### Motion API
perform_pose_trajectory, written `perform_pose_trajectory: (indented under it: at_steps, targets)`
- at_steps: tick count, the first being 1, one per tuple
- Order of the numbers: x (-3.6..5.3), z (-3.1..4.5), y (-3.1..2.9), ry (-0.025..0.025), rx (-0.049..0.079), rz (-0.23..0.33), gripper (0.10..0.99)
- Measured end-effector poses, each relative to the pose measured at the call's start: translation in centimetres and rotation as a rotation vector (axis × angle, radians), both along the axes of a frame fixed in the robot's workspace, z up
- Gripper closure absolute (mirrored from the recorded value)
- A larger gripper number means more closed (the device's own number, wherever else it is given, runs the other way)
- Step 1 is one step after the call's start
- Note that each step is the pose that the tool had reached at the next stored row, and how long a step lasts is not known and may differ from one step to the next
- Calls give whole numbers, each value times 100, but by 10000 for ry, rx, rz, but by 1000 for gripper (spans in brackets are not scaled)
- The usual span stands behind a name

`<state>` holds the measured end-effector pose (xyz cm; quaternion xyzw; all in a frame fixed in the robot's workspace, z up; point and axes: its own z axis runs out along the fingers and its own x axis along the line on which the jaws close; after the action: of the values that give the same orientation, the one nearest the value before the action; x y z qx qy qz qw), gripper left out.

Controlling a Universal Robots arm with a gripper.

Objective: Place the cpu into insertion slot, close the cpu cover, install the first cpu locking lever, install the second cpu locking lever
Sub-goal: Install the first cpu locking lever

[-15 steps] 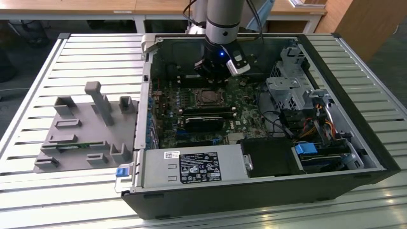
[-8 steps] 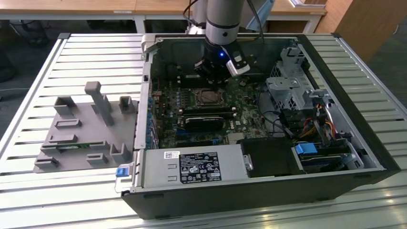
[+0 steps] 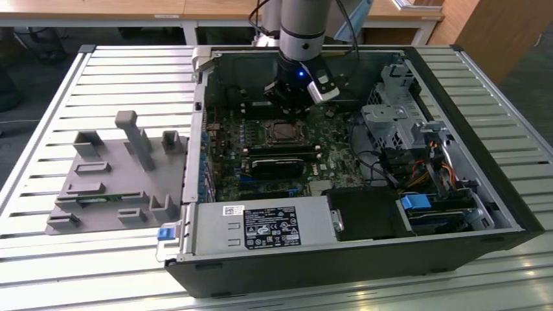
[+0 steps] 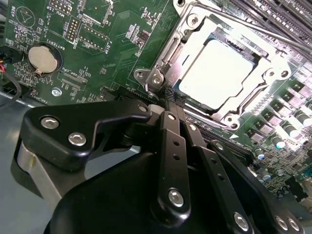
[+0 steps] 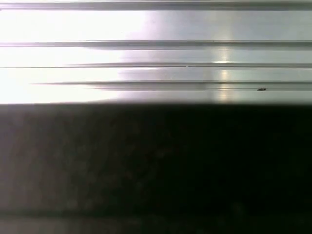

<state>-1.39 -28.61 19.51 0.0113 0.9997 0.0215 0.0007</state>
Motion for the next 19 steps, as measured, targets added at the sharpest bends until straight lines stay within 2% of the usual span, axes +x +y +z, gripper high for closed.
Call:
perform_pose_trajectory:
  at_steps: [11,19]
  targets:
    - [3,23,13,-10,82,-1,980]
    - [2,153,11,-5,71,0,980]
